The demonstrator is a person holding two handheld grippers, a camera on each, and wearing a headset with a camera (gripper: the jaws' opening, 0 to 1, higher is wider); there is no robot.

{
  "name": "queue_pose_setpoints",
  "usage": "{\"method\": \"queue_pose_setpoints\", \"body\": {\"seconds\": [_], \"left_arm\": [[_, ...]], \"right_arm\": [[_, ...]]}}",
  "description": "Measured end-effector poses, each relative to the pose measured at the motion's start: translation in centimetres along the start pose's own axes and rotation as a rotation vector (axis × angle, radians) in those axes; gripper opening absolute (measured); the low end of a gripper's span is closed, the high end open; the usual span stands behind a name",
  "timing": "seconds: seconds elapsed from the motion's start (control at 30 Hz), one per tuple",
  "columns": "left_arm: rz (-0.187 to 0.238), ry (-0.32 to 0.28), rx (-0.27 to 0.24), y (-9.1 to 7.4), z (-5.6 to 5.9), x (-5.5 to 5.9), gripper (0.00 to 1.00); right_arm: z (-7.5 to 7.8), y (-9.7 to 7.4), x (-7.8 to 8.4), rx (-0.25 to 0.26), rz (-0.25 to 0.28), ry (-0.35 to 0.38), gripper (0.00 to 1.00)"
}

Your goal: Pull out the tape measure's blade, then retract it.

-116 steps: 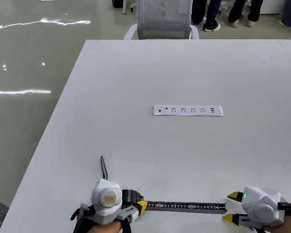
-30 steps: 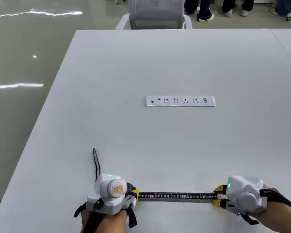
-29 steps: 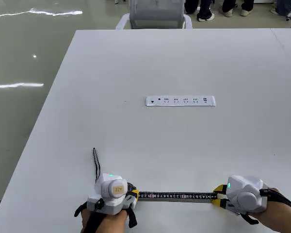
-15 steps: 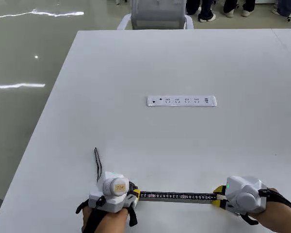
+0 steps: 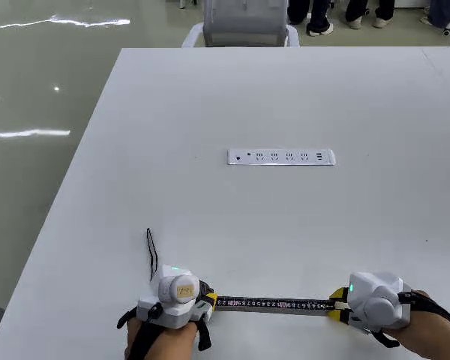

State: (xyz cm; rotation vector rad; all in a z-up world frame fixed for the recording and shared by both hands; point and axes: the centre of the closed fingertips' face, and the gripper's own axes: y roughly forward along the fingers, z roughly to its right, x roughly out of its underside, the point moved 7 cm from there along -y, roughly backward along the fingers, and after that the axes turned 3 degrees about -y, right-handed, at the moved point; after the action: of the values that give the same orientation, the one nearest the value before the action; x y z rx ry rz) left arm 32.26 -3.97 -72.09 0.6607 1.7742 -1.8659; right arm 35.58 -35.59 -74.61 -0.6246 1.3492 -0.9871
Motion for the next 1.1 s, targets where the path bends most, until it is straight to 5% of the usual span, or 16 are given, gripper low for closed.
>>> {"method": "queue_pose_setpoints", "body": {"seconds": [1.1], "left_arm": [[-0.012,0.002,0.006,0.0,-0.1,-0.1,0.57]], "right_arm": [[-0.1,1.0,-1.4,-0.033,-0.002,0.021,0.12]]}}
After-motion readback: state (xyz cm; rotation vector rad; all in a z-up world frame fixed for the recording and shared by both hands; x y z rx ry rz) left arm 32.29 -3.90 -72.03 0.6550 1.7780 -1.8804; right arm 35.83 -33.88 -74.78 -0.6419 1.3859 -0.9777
